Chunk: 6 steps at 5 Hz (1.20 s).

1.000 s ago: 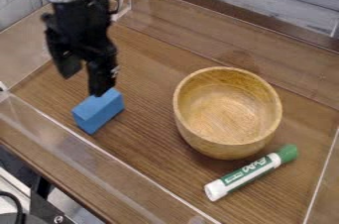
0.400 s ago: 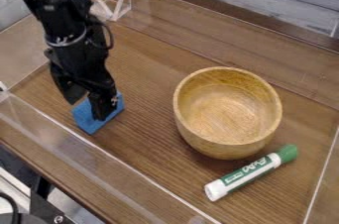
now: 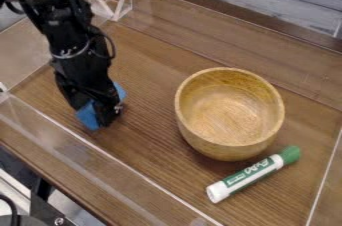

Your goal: Put the blue block in the brown bowl

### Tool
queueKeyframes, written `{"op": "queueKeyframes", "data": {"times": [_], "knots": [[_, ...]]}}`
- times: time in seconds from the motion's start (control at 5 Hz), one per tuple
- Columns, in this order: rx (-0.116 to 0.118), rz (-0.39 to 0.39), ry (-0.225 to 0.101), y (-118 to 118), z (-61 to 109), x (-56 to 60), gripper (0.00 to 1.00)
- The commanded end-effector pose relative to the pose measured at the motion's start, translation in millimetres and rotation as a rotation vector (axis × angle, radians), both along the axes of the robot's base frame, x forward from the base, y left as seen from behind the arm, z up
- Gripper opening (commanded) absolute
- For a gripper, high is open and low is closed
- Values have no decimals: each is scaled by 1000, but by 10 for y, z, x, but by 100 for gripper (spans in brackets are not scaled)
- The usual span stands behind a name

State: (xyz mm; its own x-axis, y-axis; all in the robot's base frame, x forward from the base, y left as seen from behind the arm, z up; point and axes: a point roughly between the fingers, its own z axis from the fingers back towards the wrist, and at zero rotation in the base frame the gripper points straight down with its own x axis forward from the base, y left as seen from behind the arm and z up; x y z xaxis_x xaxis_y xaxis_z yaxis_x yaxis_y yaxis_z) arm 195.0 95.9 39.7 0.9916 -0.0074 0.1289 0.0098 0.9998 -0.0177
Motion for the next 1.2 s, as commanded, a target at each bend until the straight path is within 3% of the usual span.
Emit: {"op": "queueKeyframes", "data": {"times": [0.0,1.0], "knots": [[9,6,-34,24,13,73,100],[-3,2,-27,-14,-13,138,100]]}}
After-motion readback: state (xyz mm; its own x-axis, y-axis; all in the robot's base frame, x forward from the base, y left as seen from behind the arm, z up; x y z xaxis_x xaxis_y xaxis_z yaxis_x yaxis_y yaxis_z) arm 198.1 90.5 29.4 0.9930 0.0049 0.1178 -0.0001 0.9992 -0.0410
